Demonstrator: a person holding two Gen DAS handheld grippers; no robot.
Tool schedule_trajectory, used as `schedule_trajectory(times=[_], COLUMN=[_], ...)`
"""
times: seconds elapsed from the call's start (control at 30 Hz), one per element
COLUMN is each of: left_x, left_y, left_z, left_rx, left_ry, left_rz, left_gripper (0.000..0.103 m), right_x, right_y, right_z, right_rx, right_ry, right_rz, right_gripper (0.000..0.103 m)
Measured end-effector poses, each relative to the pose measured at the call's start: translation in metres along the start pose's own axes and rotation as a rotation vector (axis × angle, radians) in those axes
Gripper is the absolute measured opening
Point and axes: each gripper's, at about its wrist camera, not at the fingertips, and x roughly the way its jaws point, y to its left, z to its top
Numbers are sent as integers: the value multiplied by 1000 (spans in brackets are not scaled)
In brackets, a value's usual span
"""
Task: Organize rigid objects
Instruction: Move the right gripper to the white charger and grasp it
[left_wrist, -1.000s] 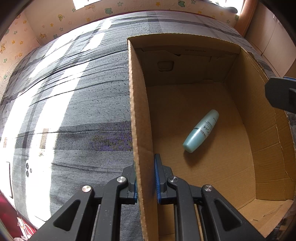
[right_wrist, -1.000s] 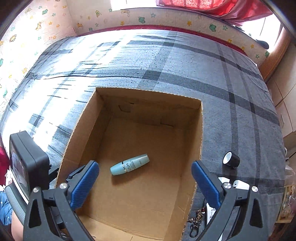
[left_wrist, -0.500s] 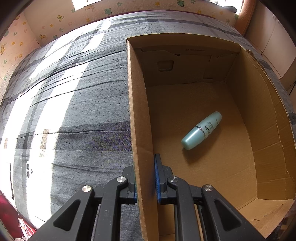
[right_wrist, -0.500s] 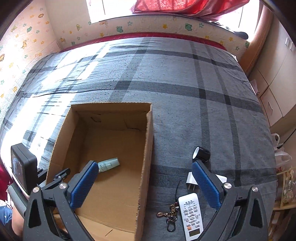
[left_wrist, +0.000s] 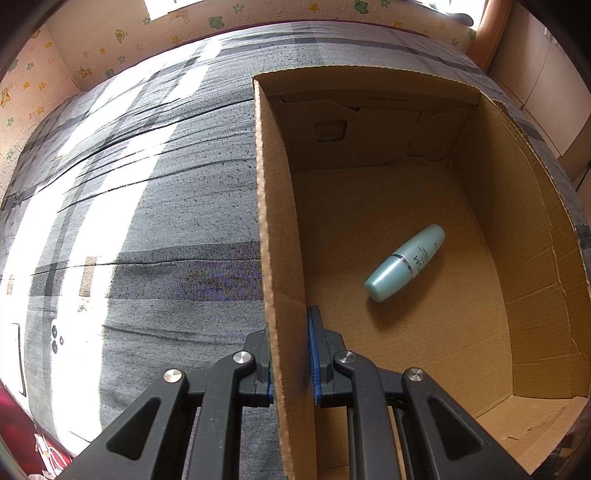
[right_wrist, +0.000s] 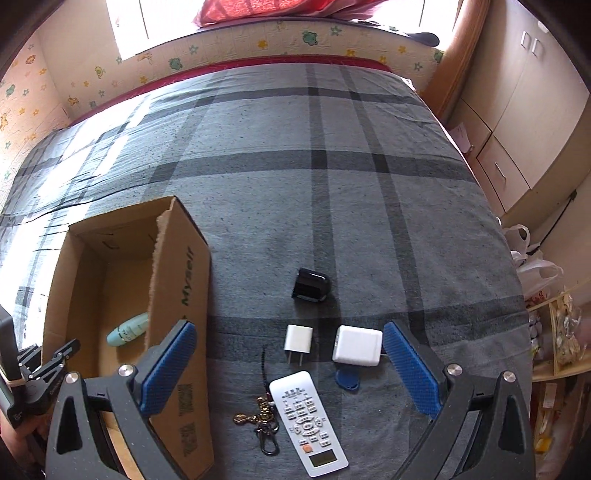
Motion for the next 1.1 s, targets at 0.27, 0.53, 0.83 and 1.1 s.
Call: schedule_trajectory(times=[0.27, 0.53, 0.83, 1.1], left_x=[1, 3, 2, 2], left_y=[-2, 1, -1, -1], left_z=[-1, -1, -2, -1], left_rx=[10, 7, 4, 4], left_ry=[-3, -2, -5, -3], left_rz=[12, 11, 11, 12], left_gripper=[14, 14, 14, 14], right_x=[39, 89, 129, 145], right_y=[-38, -67, -88, -97], right_z=[-15, -27, -37, -37], right_rx=[72, 146, 184, 187], right_ry=[55, 117, 144, 154], right_rz=[-30, -60, -53, -53], right_gripper=[103, 103, 103, 102])
